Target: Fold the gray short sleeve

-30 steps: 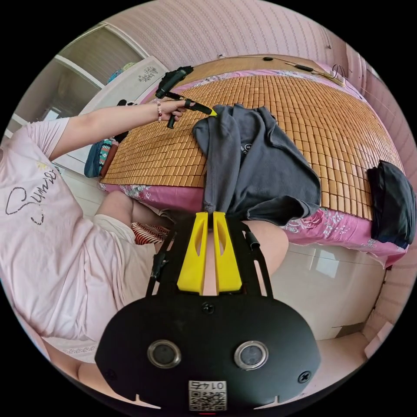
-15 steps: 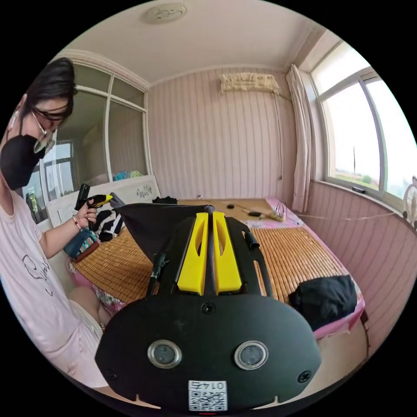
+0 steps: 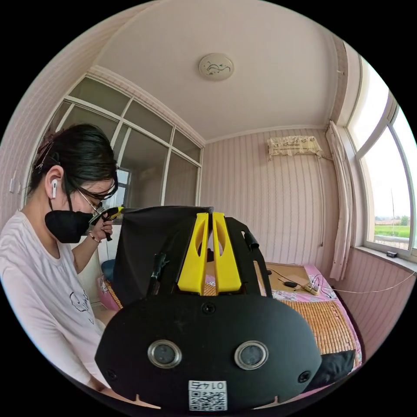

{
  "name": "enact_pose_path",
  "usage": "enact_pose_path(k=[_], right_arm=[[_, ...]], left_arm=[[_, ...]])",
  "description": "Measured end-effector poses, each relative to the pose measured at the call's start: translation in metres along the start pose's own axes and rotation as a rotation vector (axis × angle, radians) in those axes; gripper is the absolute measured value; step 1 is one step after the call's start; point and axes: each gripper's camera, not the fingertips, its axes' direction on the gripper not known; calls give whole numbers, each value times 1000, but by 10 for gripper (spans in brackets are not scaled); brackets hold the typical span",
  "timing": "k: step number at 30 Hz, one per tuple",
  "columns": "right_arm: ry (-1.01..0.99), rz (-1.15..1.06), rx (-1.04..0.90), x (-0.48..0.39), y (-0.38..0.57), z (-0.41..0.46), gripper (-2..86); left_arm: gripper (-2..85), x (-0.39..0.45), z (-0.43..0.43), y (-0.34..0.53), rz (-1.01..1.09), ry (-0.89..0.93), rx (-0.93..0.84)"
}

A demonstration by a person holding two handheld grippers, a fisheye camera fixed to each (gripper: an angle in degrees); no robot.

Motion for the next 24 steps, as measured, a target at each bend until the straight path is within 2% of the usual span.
enact_pose_path(k=[6, 9, 11, 15, 17, 22, 24], right_arm=[[-47, 187, -345, 83, 49, 171, 5], [39, 189, -388, 107, 57, 234, 5], [82, 169, -326, 115, 42, 254, 5], [25, 139, -111, 124, 3, 266, 6], [2, 82, -89, 119, 5, 268, 6], [-27, 37, -249, 112, 86, 295, 6], [-59, 110, -415, 118, 151, 317, 6]], left_arm=[[-4, -103, 49, 41, -276, -174, -276], [-5, -162, 75, 63, -403, -278, -338], [-6, -186, 84, 54, -405, -321, -309], [-5, -188, 83, 18, -304, -316, -233], [-4, -187, 80, 11, -254, -306, -239], [-1, -207, 85, 66, -315, -271, -405], [1, -219, 91, 106, -367, -274, -508]])
